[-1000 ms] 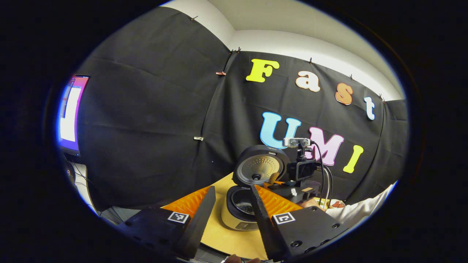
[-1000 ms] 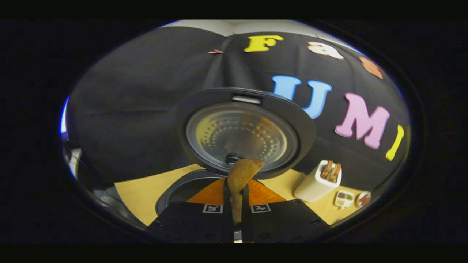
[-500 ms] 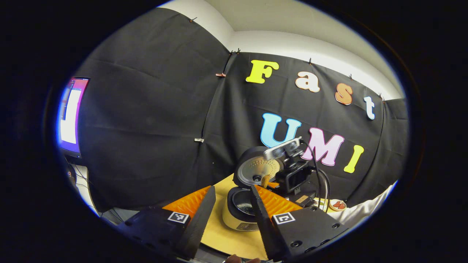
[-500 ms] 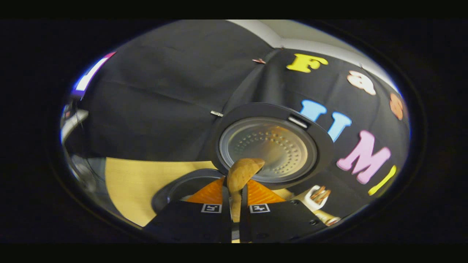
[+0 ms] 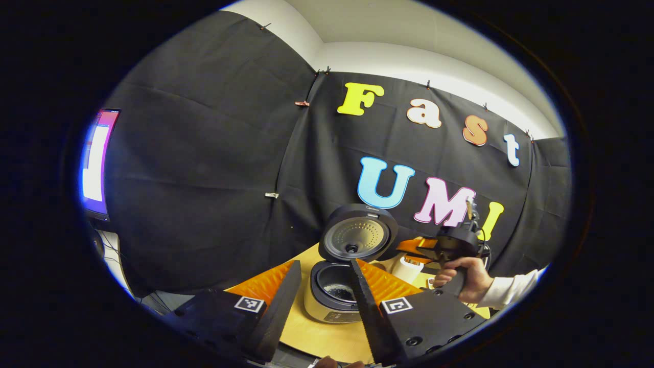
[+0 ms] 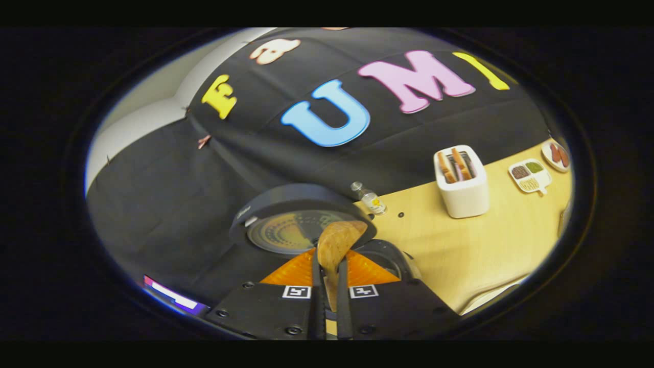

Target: Close the left gripper, press the button to open the rice cooker; take a wooden spoon from the chopstick holder with the right hand, scoop a spoonful of rice and pour it into the rice cooker, then put the wooden spoon back into the chopstick holder.

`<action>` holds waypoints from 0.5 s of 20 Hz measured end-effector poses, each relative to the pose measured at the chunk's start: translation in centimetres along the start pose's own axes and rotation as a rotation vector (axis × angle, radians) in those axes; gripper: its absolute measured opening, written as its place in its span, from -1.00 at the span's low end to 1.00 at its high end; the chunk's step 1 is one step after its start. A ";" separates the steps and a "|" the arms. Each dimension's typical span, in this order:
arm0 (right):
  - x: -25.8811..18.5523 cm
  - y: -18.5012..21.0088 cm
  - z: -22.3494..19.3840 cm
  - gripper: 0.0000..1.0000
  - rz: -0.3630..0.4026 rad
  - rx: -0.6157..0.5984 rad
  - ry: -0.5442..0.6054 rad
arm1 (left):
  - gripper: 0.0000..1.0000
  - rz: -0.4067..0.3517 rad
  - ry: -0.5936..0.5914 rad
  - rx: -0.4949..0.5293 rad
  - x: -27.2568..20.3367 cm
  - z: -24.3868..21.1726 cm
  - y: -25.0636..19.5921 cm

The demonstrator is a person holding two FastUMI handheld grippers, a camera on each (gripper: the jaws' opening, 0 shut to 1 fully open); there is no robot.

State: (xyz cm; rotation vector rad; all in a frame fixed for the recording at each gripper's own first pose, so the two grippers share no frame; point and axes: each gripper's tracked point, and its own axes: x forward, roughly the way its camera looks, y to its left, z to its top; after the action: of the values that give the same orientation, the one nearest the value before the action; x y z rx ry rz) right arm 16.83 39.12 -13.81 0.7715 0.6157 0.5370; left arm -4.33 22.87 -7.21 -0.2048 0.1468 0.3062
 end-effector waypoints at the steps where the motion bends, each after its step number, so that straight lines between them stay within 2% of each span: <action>1: -1.3 -1.8 1.7 -0.84 -0.015 0.060 -0.023 | 0.37 -0.008 -0.001 0.003 0.1 -0.1 -0.3; 3: -4.1 -6.0 5.1 -0.84 -0.057 0.157 -0.082 | 0.38 -0.024 0.001 0.003 0.4 -0.2 -1.2; 4: -5.6 -8.3 6.9 -0.84 -0.088 0.172 -0.114 | 0.38 -0.032 0.005 0.001 0.6 -0.4 -1.7; 5: -7.1 -10.8 8.6 -0.75 -0.122 0.175 -0.146 | 0.38 -0.041 0.010 0.000 0.8 -0.7 -2.3; 10: -14.6 -22.6 14.8 -0.75 -0.262 0.209 -0.281 | 0.38 -0.085 0.029 -0.005 1.9 -1.5 -5.4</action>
State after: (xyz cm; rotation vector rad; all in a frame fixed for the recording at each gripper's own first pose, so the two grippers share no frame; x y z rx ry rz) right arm 21.58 9.20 -18.36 0.9278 0.5052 0.1206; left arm -1.03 18.08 -8.05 -0.2198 0.1655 0.2191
